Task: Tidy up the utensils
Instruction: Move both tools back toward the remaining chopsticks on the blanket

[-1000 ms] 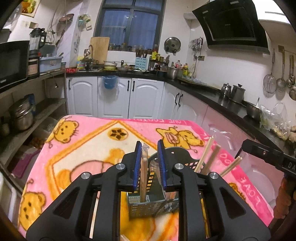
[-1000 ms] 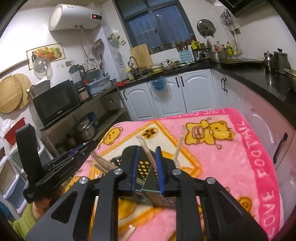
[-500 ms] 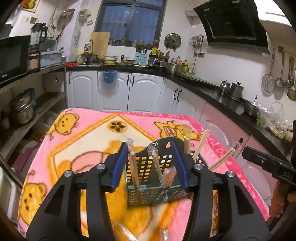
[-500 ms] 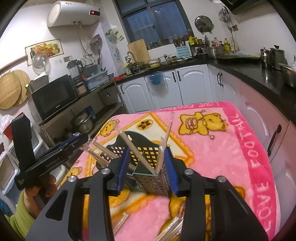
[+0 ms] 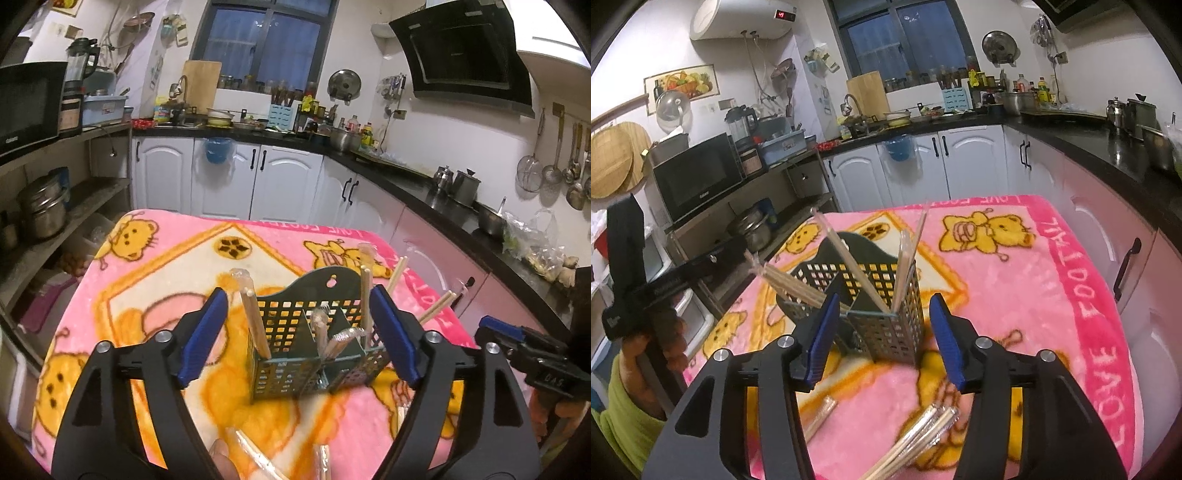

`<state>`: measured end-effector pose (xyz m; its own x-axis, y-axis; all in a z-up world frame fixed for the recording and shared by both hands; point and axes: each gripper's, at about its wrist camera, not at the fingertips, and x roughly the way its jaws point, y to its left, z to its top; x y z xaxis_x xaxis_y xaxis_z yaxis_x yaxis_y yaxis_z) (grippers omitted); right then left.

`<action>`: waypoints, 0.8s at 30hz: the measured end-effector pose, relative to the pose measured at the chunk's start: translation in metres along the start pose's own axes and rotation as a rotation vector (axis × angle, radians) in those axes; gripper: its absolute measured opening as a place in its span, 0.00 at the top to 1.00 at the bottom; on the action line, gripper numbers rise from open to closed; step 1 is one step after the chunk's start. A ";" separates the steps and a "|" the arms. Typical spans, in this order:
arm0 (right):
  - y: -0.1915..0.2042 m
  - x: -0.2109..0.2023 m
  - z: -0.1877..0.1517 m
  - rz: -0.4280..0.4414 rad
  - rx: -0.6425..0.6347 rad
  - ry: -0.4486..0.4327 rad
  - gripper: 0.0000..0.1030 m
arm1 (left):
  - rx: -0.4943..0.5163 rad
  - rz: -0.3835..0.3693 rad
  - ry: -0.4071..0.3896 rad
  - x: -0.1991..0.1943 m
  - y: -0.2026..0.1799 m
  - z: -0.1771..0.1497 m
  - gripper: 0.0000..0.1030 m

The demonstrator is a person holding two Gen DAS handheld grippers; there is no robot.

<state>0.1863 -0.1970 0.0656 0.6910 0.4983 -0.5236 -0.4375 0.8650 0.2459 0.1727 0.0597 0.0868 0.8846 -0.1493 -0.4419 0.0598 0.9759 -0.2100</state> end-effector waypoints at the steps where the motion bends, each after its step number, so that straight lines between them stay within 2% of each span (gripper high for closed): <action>1: 0.000 -0.001 -0.002 -0.002 -0.002 0.002 0.52 | -0.002 -0.003 -0.001 -0.002 0.001 -0.001 0.25; 4: 0.001 -0.002 -0.011 0.007 0.000 0.013 0.51 | -0.003 -0.017 0.004 -0.009 0.002 -0.007 0.17; 10: 0.002 -0.003 -0.021 0.028 0.015 0.024 0.47 | -0.028 -0.020 0.016 -0.014 0.007 -0.016 0.11; 15: 0.004 -0.008 -0.027 0.029 0.016 0.021 0.41 | -0.040 -0.034 0.009 -0.024 0.010 -0.022 0.10; 24: 0.008 -0.008 -0.036 0.039 0.010 0.033 0.37 | -0.045 -0.048 0.009 -0.039 0.009 -0.033 0.10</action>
<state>0.1562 -0.1959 0.0428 0.6541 0.5295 -0.5402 -0.4574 0.8457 0.2750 0.1240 0.0689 0.0734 0.8768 -0.1974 -0.4385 0.0809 0.9594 -0.2701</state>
